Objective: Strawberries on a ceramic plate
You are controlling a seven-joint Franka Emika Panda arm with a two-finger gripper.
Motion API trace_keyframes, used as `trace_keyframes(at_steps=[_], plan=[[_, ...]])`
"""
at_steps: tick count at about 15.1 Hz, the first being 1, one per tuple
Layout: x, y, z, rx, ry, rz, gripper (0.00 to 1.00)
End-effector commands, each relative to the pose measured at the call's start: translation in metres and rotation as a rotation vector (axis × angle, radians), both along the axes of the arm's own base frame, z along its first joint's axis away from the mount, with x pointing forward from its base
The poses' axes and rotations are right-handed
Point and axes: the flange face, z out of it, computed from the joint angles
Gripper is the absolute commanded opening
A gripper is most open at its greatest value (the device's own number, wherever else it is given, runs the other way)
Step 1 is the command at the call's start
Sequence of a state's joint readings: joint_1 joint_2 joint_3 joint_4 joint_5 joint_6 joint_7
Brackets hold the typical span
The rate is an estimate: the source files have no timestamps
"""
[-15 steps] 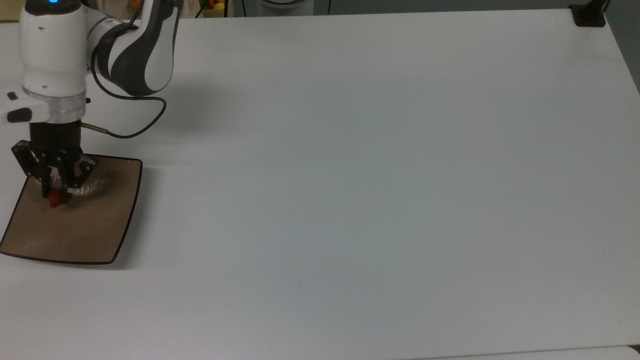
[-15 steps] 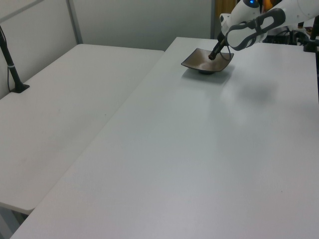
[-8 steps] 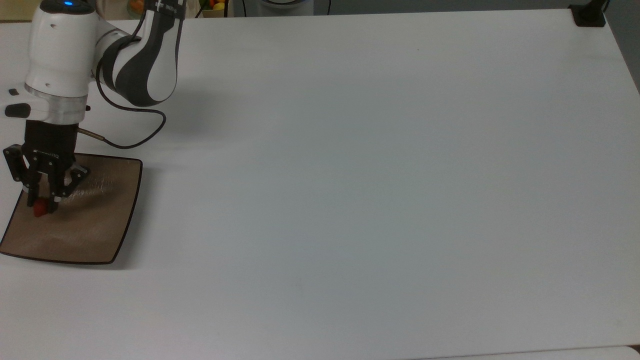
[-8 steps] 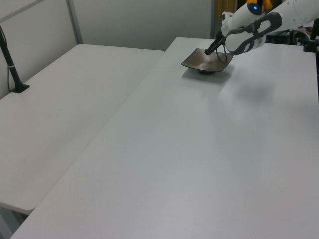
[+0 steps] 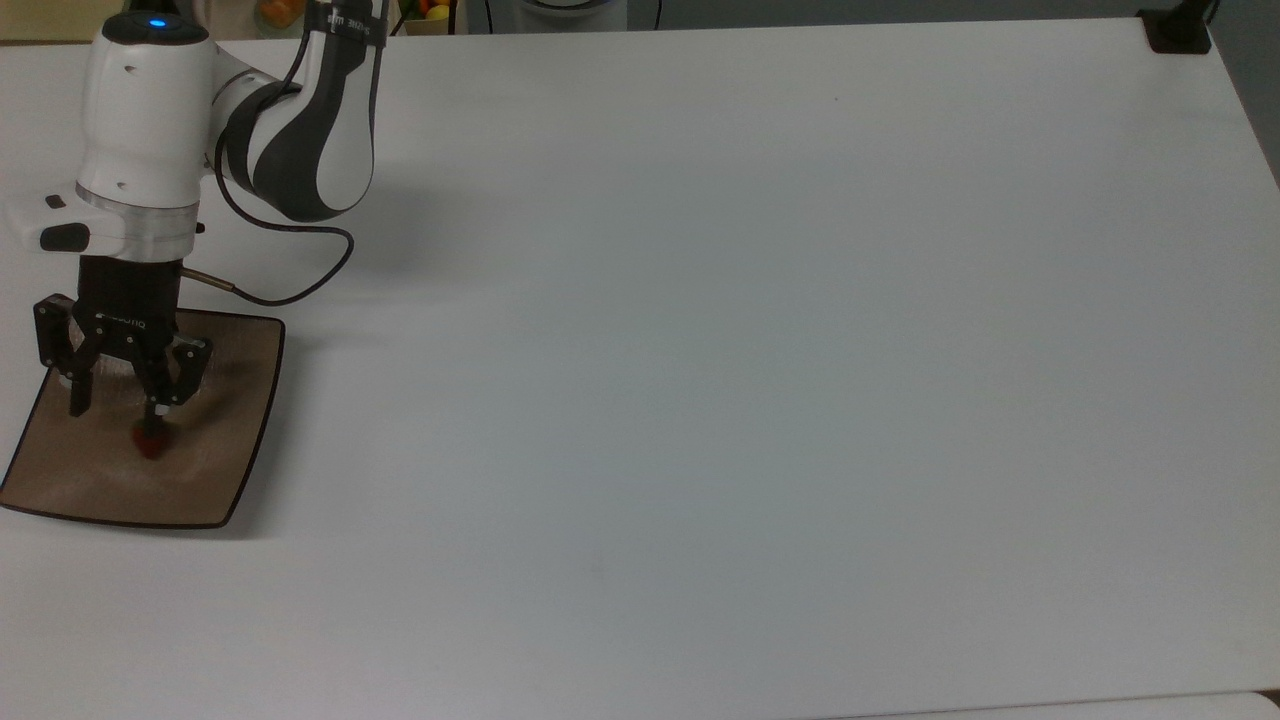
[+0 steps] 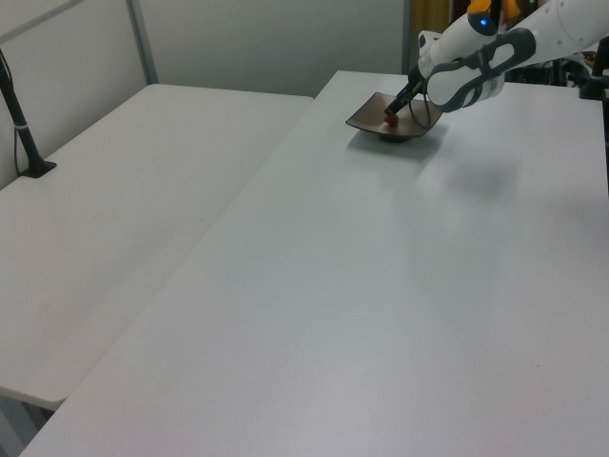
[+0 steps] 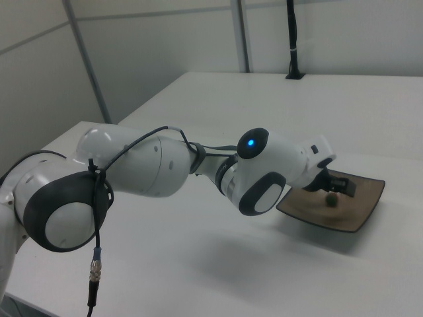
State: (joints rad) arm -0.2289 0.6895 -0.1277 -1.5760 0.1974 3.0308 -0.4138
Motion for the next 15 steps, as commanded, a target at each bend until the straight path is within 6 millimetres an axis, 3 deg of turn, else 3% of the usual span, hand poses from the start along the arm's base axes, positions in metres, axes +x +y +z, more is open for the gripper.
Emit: trace_keyframes(at_steps=[1,5,7,8,15], plan=[[-0.008,0.012,0.023,0.021,0.003,0.014,1.0],[-0.02,0.035,0.075,0.111,0.152,0.073,1.0],[-0.033,0.049,0.118,0.167,0.227,0.105,1.0],[-0.04,0.066,0.138,0.205,0.282,0.132,1.0],[-0.127,0.145,0.265,0.362,0.621,0.244,1.0]])
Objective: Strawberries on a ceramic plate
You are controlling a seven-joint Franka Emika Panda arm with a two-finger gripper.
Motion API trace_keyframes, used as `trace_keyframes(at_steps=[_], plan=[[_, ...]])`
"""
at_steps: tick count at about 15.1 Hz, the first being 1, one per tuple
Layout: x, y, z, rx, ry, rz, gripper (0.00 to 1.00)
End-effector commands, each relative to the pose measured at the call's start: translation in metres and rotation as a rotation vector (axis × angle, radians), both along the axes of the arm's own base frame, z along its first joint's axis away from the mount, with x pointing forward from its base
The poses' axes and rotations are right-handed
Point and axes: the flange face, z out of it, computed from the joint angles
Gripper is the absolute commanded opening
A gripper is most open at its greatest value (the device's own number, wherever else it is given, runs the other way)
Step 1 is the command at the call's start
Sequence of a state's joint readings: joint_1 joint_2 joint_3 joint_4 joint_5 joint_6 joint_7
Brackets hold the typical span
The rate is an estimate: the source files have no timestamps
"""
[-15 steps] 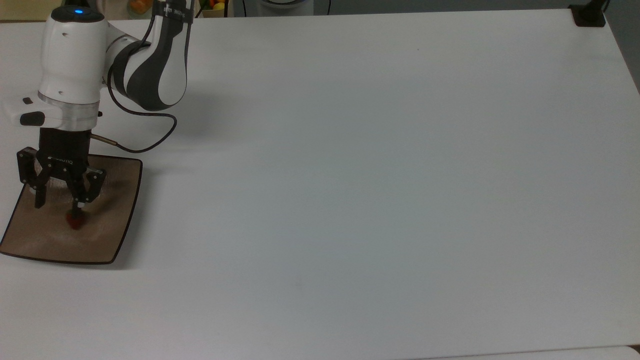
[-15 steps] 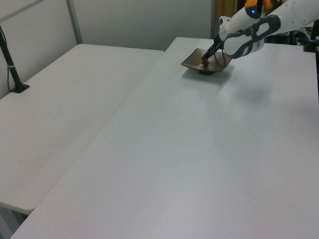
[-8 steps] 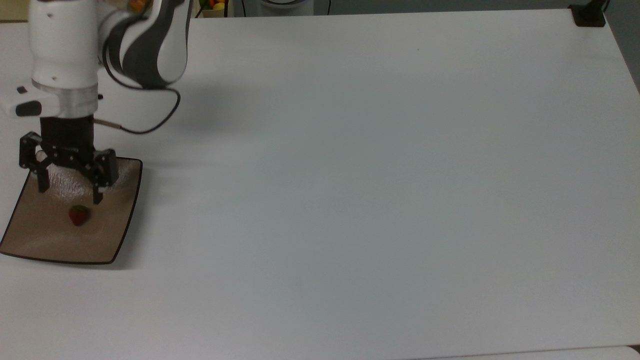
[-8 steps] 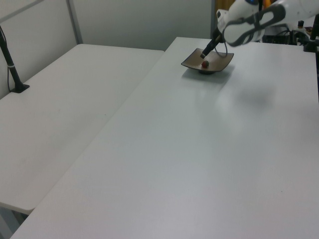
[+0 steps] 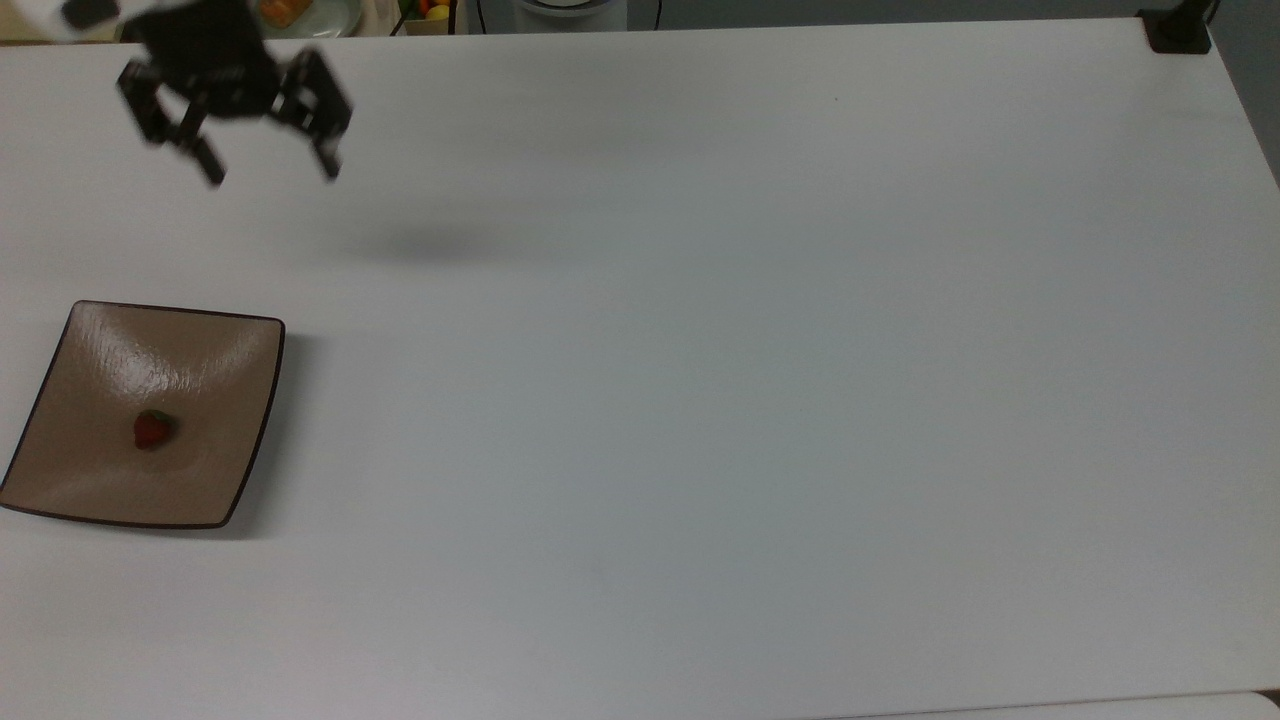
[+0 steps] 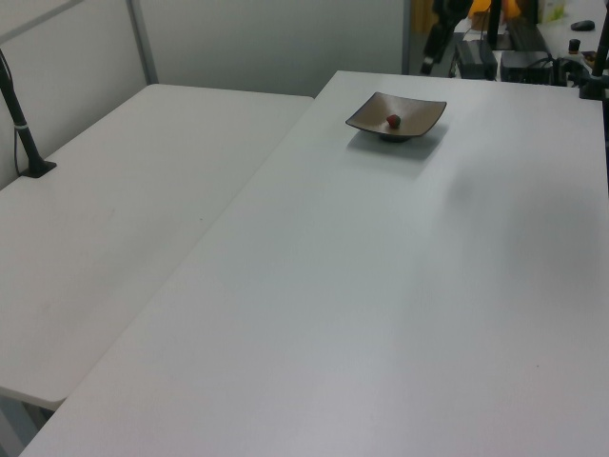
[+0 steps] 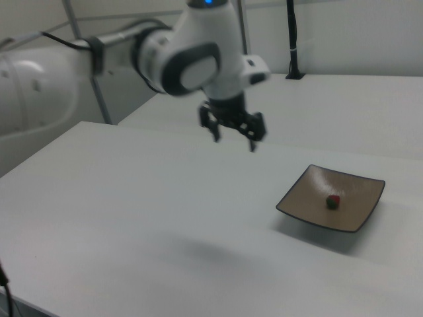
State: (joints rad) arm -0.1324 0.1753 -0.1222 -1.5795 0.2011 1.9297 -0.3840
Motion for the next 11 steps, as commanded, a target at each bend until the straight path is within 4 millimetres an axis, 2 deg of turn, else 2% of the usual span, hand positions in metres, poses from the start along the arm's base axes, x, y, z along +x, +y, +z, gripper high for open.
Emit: trace_keyframes(at_steps=[1,3,5,8,11], plan=[[-0.058,0.042,0.059,0.031,0.153,0.081,1.0],[-0.086,0.054,0.086,0.031,0.193,0.111,1.0],[-0.105,0.08,0.102,0.036,0.217,0.165,1.0],[-0.122,0.114,0.116,0.033,0.253,0.199,1.0],[-0.126,0.155,0.122,0.019,0.255,0.176,1.0]])
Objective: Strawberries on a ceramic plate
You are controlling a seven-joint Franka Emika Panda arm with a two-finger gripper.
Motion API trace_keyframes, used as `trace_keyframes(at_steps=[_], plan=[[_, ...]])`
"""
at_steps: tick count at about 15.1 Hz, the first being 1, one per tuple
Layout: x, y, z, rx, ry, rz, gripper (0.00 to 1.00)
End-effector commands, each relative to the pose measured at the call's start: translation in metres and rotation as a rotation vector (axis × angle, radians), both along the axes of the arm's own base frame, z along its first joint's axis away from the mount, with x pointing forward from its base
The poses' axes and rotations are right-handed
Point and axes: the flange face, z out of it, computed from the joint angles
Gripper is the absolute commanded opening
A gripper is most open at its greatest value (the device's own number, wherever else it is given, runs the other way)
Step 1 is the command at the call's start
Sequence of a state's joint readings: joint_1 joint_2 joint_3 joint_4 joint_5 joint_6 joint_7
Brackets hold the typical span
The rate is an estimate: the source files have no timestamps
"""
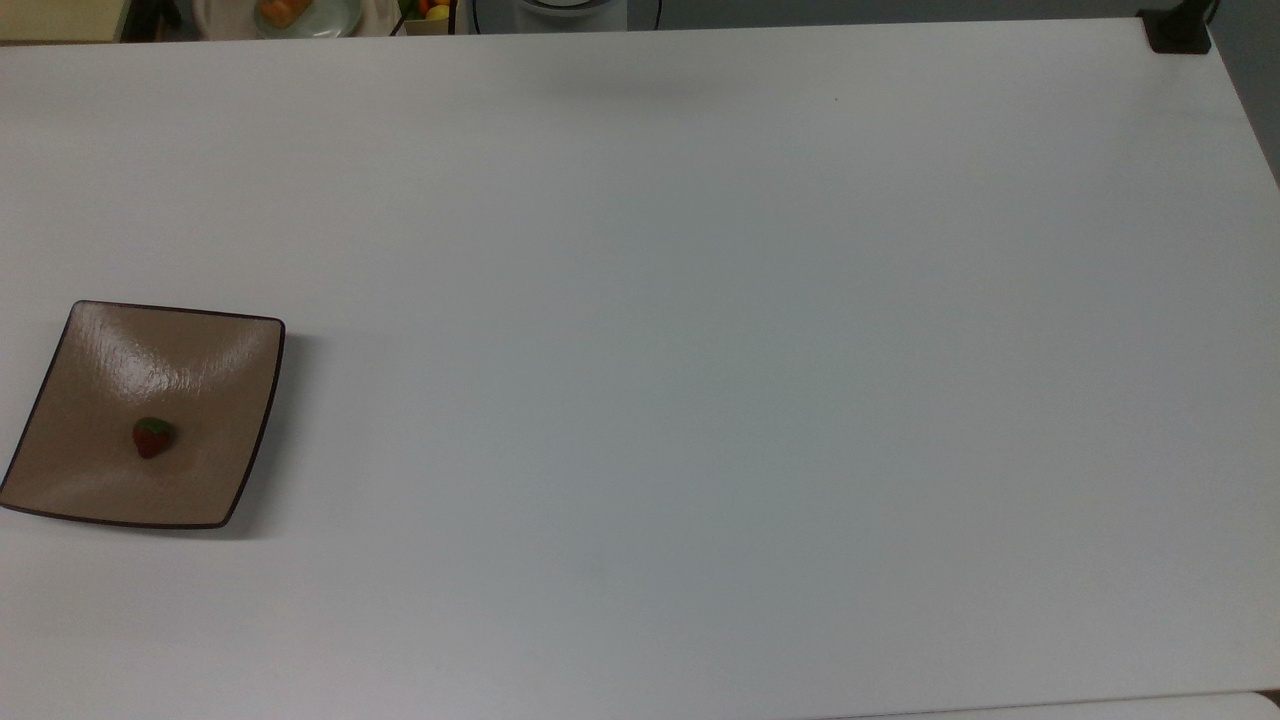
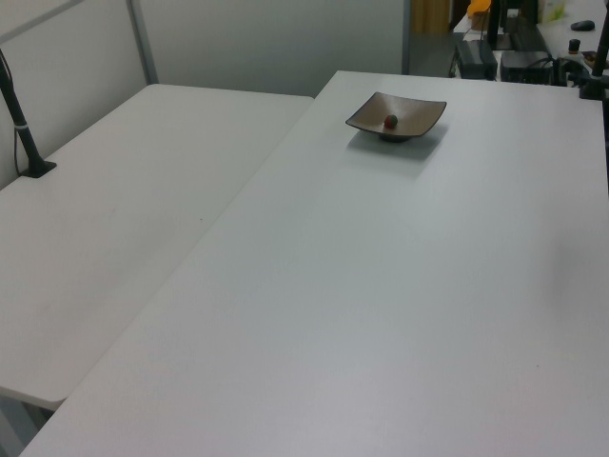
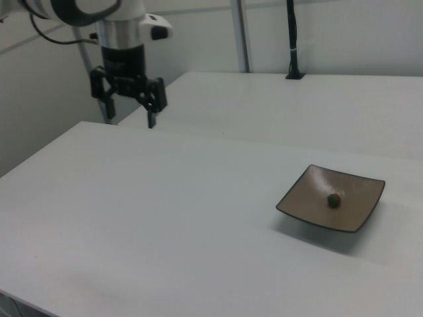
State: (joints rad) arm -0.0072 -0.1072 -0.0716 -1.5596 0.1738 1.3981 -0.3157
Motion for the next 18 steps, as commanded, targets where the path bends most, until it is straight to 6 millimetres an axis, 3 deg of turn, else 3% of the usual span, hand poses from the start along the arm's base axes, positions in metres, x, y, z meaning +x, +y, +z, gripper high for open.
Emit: trace_keyframes(at_steps=[1,4,5,11,14,18], plan=[[-0.008,0.052,0.001,-0.044,0.024,-0.036,1.0],[-0.003,0.089,-0.01,-0.108,0.01,-0.067,1.0],[0.001,0.093,-0.019,-0.124,-0.005,-0.072,1.0],[0.038,0.082,-0.061,-0.175,-0.082,-0.082,1.0],[0.05,0.051,-0.065,-0.152,-0.127,-0.083,1.0],[0.054,0.058,-0.071,-0.146,-0.128,-0.07,1.0]])
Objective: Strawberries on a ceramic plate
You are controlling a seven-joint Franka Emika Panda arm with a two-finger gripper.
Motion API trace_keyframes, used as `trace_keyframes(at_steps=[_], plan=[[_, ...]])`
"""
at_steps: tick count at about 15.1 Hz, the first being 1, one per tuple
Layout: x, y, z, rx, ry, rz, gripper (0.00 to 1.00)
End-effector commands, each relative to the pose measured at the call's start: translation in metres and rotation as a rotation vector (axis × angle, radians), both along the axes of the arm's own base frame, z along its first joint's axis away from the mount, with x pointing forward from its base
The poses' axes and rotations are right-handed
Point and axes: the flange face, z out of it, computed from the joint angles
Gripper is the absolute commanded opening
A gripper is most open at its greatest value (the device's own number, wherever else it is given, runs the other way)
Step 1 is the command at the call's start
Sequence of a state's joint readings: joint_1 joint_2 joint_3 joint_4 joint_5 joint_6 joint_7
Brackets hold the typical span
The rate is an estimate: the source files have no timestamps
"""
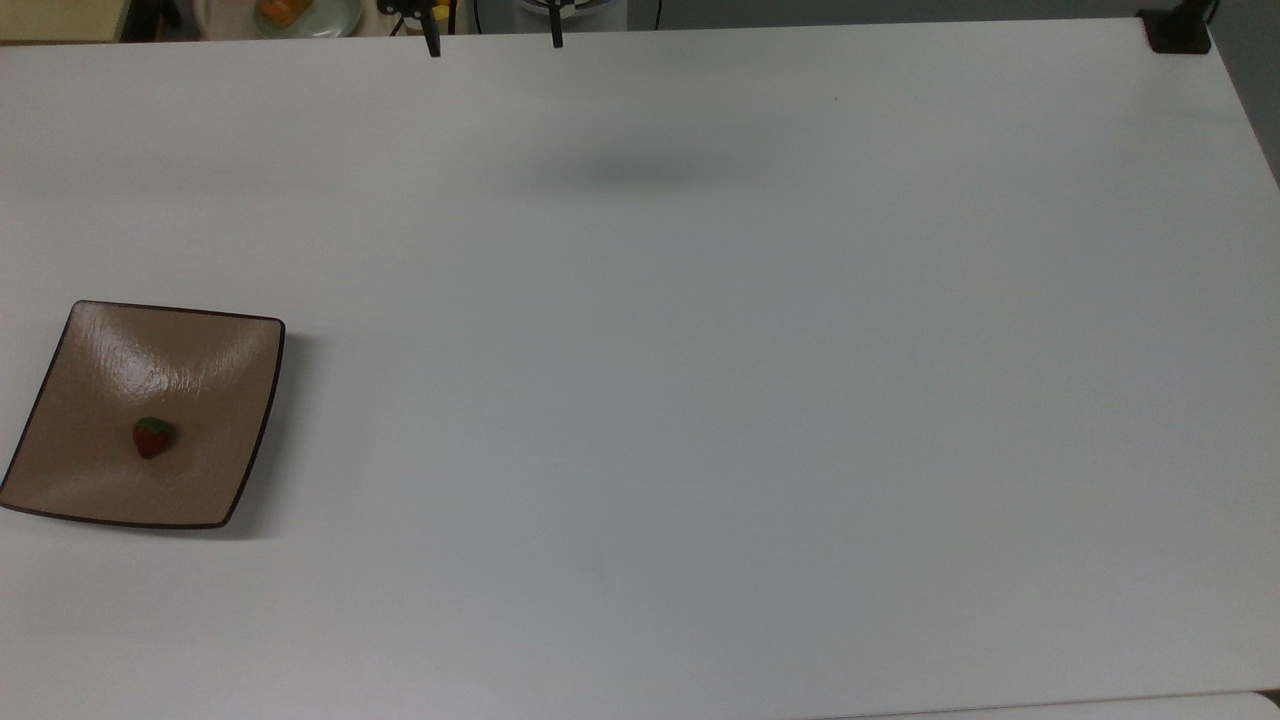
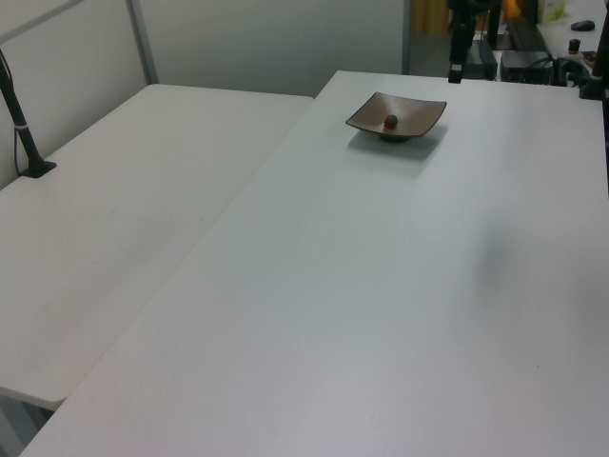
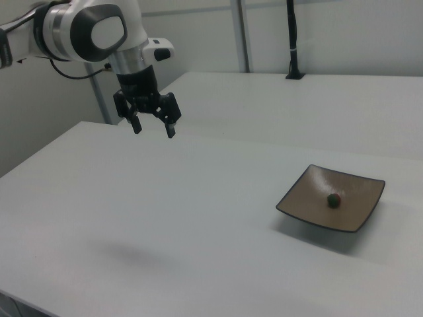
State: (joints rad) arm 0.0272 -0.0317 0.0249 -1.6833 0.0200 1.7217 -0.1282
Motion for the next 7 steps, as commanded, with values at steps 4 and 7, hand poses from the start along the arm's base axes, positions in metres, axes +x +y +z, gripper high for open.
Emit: trace_keyframes(at_steps=[4,7], plan=[[0.0001,0.0087,-0.001,0.013,-0.023,0.019,1.0],[-0.0004,0.0087,-0.0003,0.013,-0.023,0.019,1.0]])
